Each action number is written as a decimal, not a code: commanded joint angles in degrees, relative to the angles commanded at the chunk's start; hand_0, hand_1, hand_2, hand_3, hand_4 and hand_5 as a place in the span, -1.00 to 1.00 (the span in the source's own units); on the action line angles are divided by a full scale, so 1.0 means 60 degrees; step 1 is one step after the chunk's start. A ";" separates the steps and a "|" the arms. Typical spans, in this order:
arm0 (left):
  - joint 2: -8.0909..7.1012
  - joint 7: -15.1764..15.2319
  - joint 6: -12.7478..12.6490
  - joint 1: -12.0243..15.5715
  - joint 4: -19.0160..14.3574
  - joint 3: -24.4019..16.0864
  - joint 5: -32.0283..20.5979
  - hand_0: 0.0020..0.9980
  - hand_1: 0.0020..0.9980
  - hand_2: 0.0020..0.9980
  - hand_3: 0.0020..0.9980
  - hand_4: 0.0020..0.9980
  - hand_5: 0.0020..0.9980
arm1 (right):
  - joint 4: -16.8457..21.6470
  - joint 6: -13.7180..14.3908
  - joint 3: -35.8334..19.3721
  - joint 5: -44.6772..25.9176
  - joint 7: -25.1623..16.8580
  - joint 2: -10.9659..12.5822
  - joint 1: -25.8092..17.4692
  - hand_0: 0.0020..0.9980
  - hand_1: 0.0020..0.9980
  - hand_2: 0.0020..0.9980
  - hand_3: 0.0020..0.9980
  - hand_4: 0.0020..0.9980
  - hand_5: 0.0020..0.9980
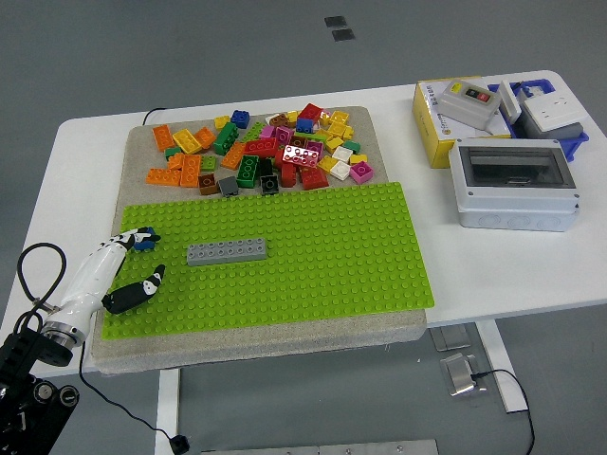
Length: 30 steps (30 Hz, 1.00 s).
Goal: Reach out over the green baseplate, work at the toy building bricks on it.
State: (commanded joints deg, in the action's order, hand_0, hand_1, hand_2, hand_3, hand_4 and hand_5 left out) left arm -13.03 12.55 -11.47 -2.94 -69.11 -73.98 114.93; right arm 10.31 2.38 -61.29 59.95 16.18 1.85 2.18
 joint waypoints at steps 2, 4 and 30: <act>-0.0010 -0.0007 0.0007 -0.0010 -0.0031 0.0005 0.0032 0.96 0.89 0.85 0.59 0.17 -0.40 | 0.0000 -0.0043 -0.0028 0.0048 0.0073 0.0012 0.0008 0.31 0.28 0.38 0.28 -0.27 0.59; -0.0018 -0.0018 0.0014 -0.0017 -0.0071 0.0008 0.0070 0.96 0.89 0.85 0.59 0.17 -0.40 | 0.0000 -0.0067 -0.0041 0.0044 0.0103 0.0019 -0.0011 0.31 0.28 0.38 0.28 -0.27 0.59; 0.0066 0.0098 -0.0046 -0.0366 0.0011 0.0080 0.0204 0.95 0.86 0.82 0.56 0.15 -0.40 | 0.0000 0.0053 -0.0504 -0.0106 -0.0201 0.0052 0.0135 0.30 0.27 0.31 0.25 -0.25 0.57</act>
State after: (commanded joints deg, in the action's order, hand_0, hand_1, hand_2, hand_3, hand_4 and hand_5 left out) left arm -12.63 13.14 -11.75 -5.14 -69.04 -73.50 116.15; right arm 10.31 2.70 -64.31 59.31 14.97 2.15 2.99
